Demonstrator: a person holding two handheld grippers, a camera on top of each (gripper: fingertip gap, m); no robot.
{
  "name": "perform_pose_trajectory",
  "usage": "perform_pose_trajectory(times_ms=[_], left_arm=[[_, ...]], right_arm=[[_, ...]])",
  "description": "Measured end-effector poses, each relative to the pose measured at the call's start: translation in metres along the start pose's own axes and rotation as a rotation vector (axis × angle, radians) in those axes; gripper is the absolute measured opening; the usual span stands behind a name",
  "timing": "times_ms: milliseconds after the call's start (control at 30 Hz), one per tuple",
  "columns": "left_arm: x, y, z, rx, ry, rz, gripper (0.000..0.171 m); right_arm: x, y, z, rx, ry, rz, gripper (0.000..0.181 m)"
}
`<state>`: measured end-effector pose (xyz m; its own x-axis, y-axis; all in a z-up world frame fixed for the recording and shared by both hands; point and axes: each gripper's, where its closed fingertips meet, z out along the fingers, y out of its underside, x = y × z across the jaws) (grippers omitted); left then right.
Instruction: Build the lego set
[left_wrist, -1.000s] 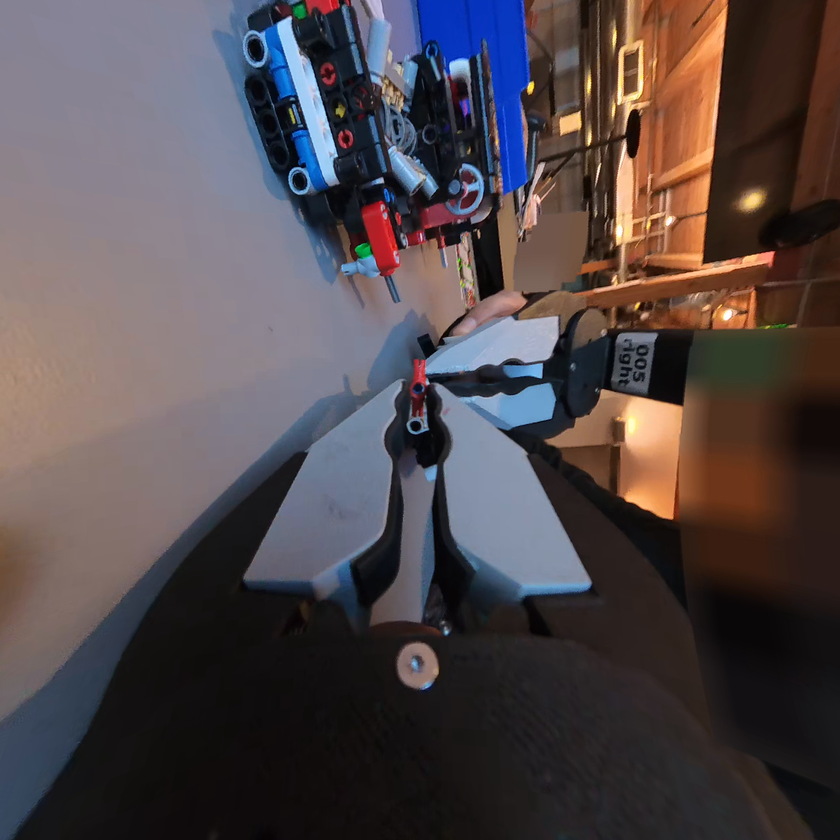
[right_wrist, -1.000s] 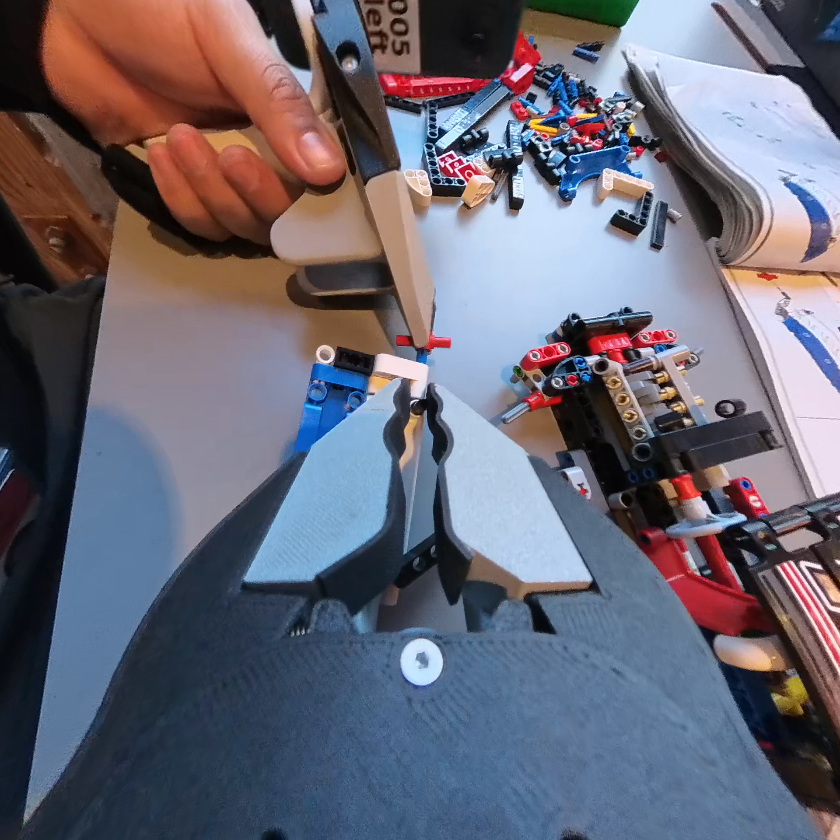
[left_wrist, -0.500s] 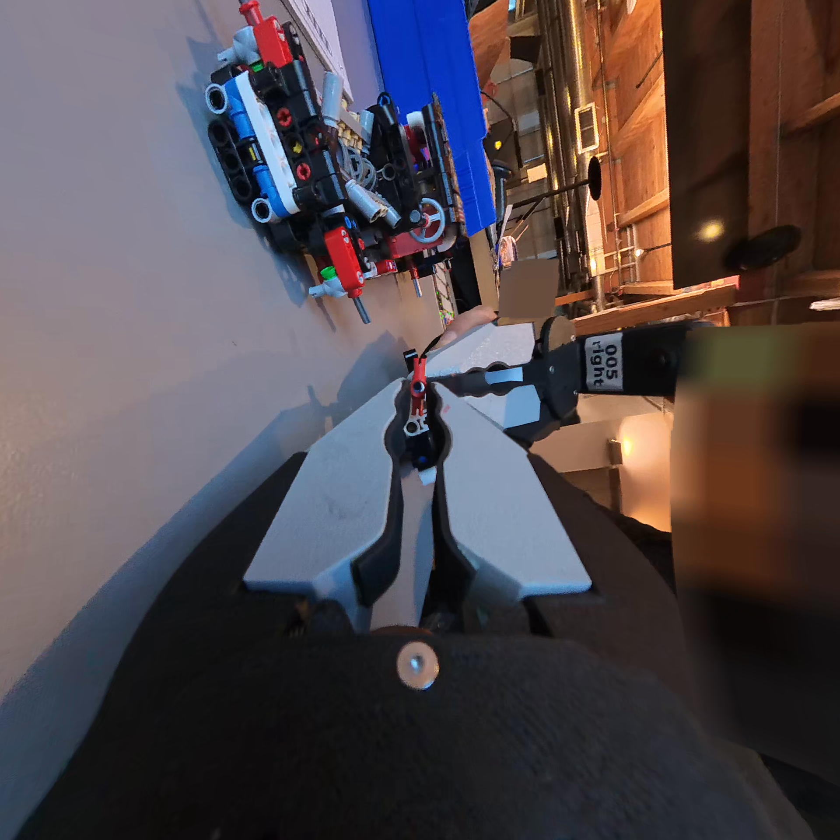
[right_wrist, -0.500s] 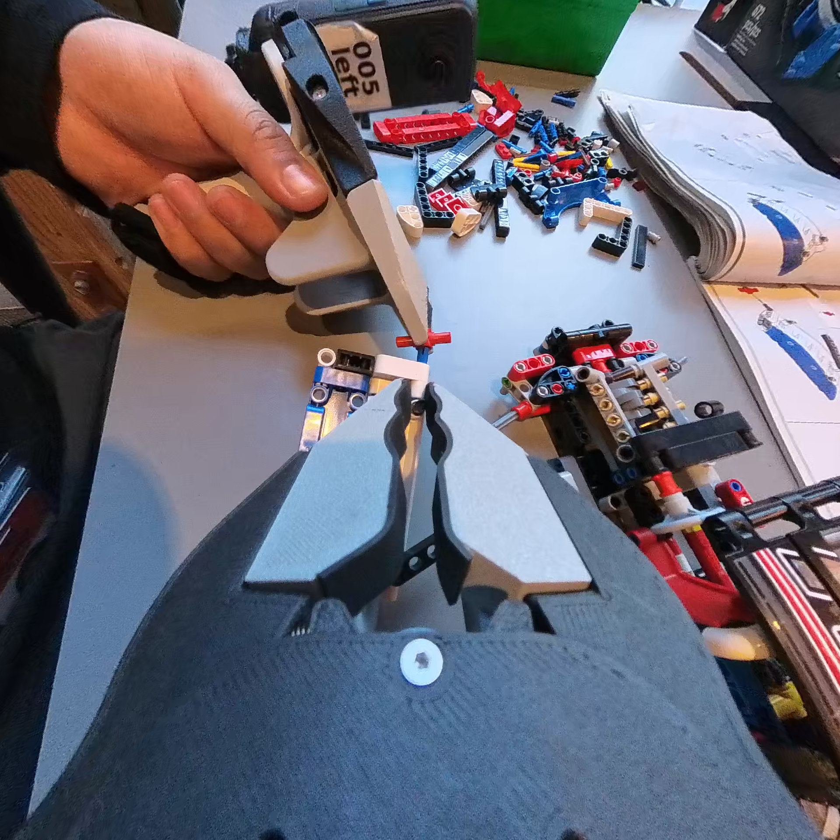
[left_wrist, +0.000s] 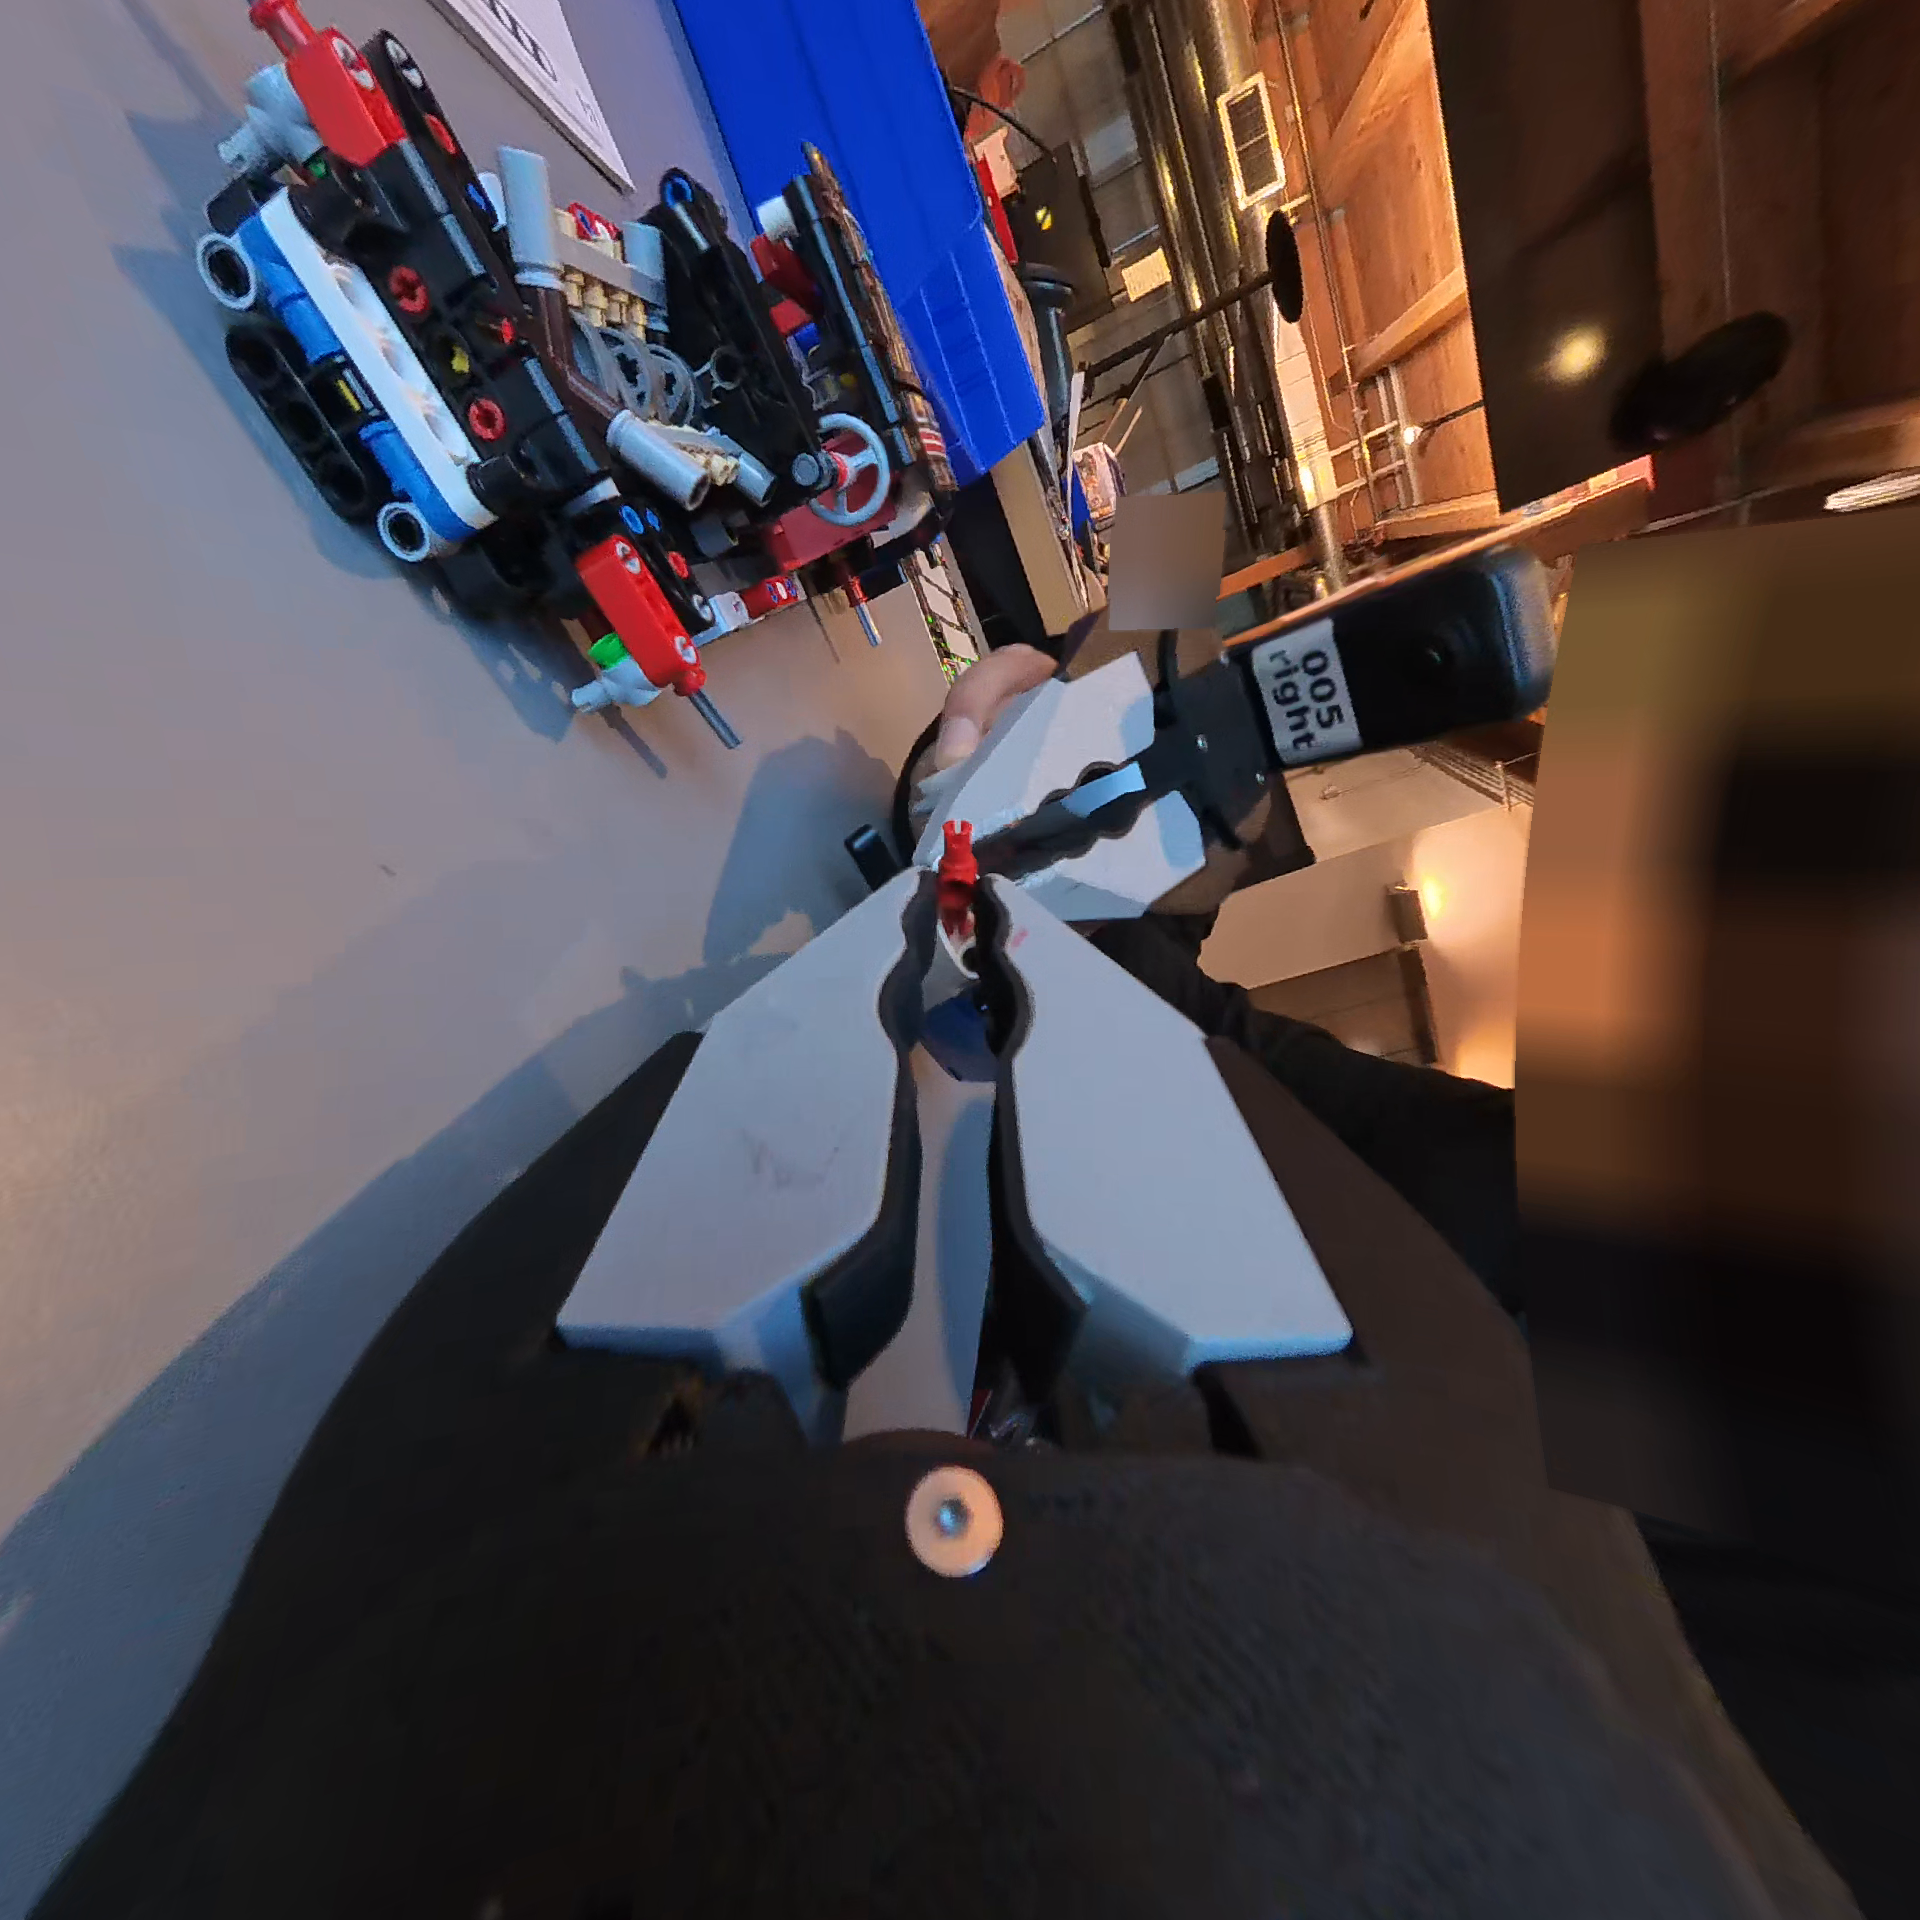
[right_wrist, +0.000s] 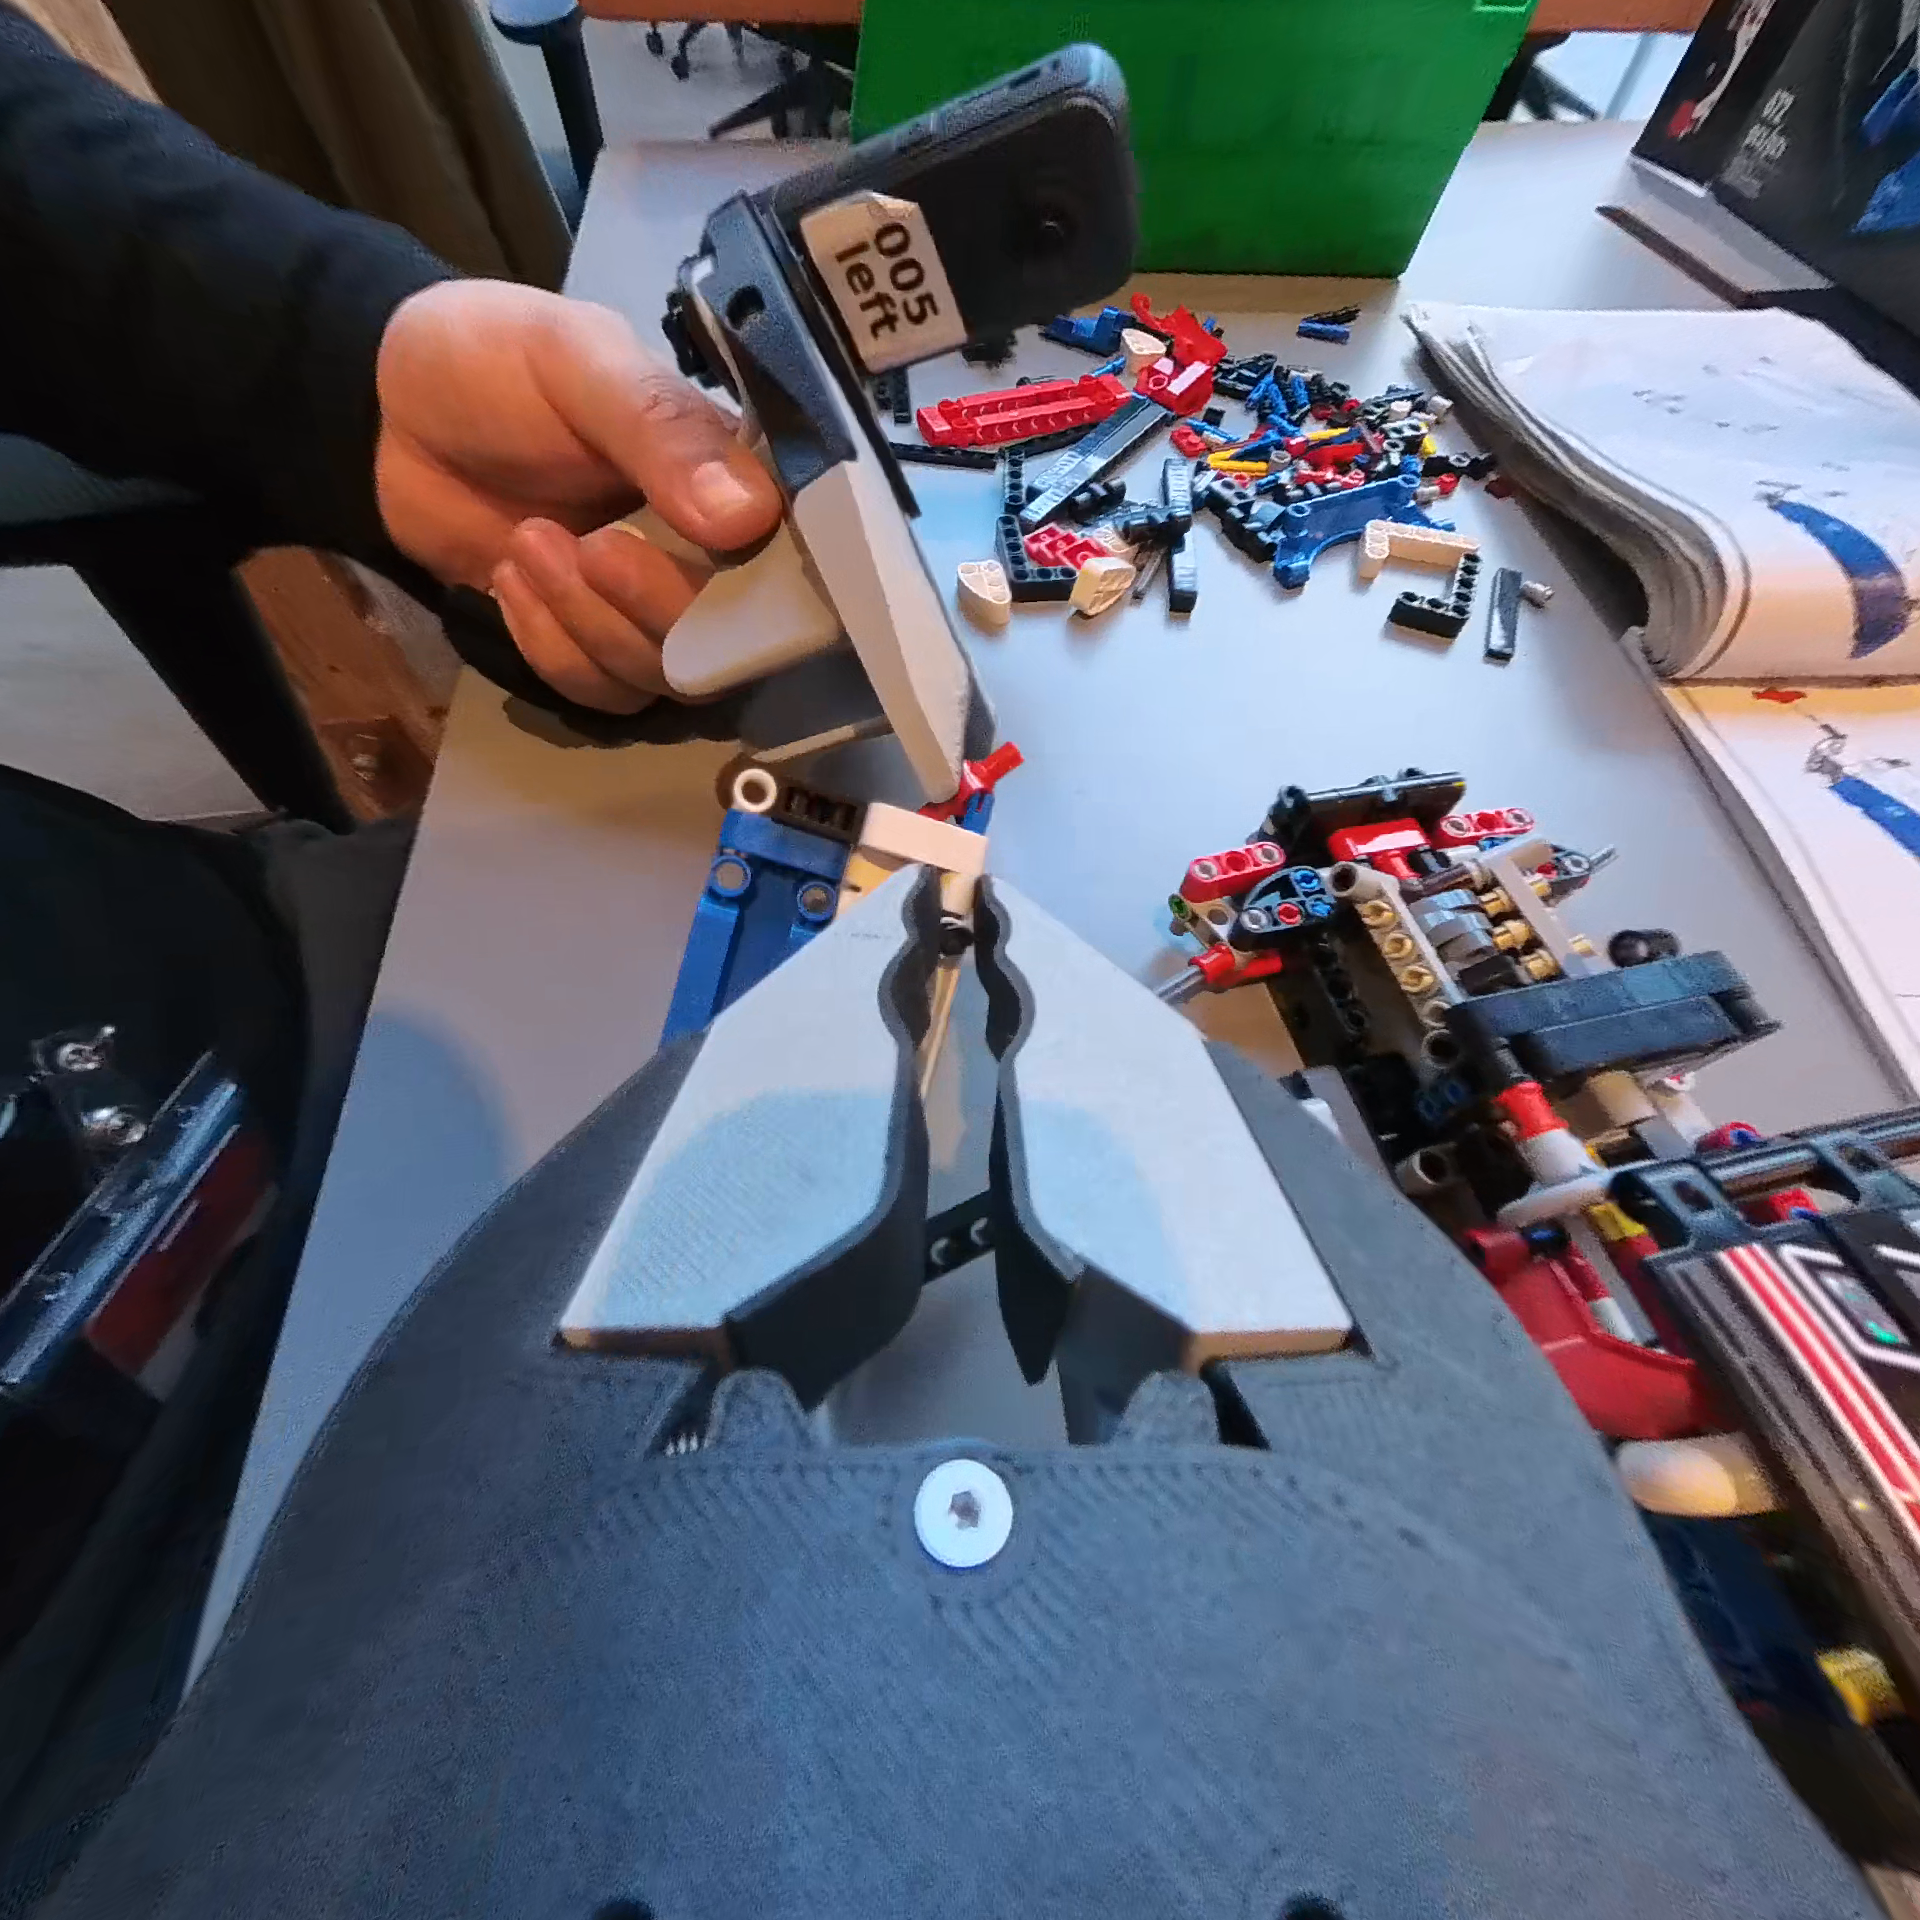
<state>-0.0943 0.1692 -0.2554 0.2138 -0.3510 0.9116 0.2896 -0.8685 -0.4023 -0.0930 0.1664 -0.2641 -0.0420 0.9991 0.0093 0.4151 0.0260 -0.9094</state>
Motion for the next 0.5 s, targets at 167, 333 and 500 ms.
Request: perform_pose_trajectory(times_ms=[167,333,500], left_arm=[[-0.009,0.005,-0.001,-0.073,-0.053,0.032,0.004],[-0.021,0.012,-0.005,-0.159,-0.154,0.116,0.004],[-0.026,0.027,0.001,-0.265,-0.179,0.111,0.004]], right_arm=[[0.004,0.003,-0.007,-0.032,0.056,-0.105,0.004],[-0.006,0.025,-0.005,-0.167,-0.001,-0.188,0.004],[-0.010,0.043,0.005,-0.263,-0.014,-0.223,0.008]])
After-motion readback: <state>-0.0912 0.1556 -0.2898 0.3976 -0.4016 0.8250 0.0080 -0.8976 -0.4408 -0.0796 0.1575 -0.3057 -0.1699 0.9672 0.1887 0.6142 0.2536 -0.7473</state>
